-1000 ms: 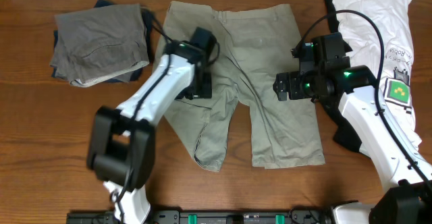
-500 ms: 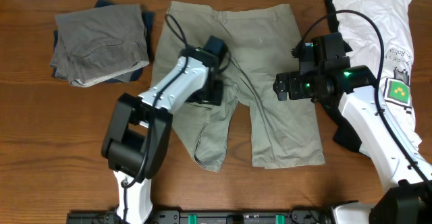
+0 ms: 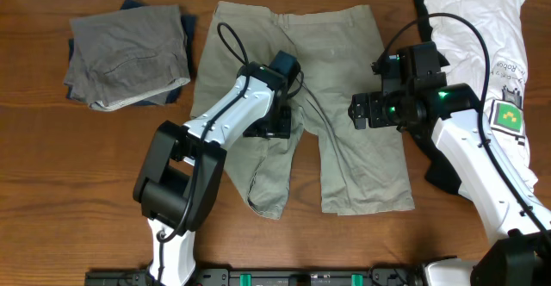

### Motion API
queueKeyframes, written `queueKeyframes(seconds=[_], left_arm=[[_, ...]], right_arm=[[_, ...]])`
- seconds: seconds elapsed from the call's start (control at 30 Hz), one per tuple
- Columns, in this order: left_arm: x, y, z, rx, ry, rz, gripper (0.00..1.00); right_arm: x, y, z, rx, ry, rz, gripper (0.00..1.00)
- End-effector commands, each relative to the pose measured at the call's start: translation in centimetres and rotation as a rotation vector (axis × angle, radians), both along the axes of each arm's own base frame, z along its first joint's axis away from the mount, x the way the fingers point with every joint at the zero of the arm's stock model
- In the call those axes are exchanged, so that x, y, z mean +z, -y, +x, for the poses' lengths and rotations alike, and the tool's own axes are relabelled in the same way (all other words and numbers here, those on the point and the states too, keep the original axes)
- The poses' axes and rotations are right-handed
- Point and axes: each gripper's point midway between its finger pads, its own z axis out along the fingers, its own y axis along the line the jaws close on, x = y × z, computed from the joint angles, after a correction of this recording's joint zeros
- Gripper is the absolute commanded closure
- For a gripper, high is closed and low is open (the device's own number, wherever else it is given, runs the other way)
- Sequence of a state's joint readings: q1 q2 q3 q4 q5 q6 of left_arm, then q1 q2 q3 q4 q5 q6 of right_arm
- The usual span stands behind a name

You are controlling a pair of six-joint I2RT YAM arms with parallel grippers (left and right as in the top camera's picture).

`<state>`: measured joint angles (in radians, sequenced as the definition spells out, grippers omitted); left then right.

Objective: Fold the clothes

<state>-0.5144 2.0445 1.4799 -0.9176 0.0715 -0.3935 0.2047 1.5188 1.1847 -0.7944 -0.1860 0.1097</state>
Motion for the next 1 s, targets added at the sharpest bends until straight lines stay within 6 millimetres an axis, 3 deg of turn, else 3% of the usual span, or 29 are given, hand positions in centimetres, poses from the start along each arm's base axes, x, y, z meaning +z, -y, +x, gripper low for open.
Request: queueKeyframes(seconds=[0.0,0.2,0.43,0.97], left_arm=[[-1.2,-0.4,-1.0,0.026,-0.052,0.035,0.41],[-1.5,-0.9,-1.5,0.027,-0.076,0.059,0.46],[-1.7,-1.0,-1.4,0.036,-0.078,0.06,0.63],[-2.5,-1.0,-1.8,0.036,-0.106,0.066,0.65]], right_arm=[[1.2,0.0,0.4,0.009,0.034,0.006,0.05],[1.2,0.0,0.4,0.009,0.031,0.007,0.05],[1.2,-0.1,0.4,0.012,0.031,0.014,0.05],[1.3,-0.4,0.3,0.017,0.029,0.031,0.05]])
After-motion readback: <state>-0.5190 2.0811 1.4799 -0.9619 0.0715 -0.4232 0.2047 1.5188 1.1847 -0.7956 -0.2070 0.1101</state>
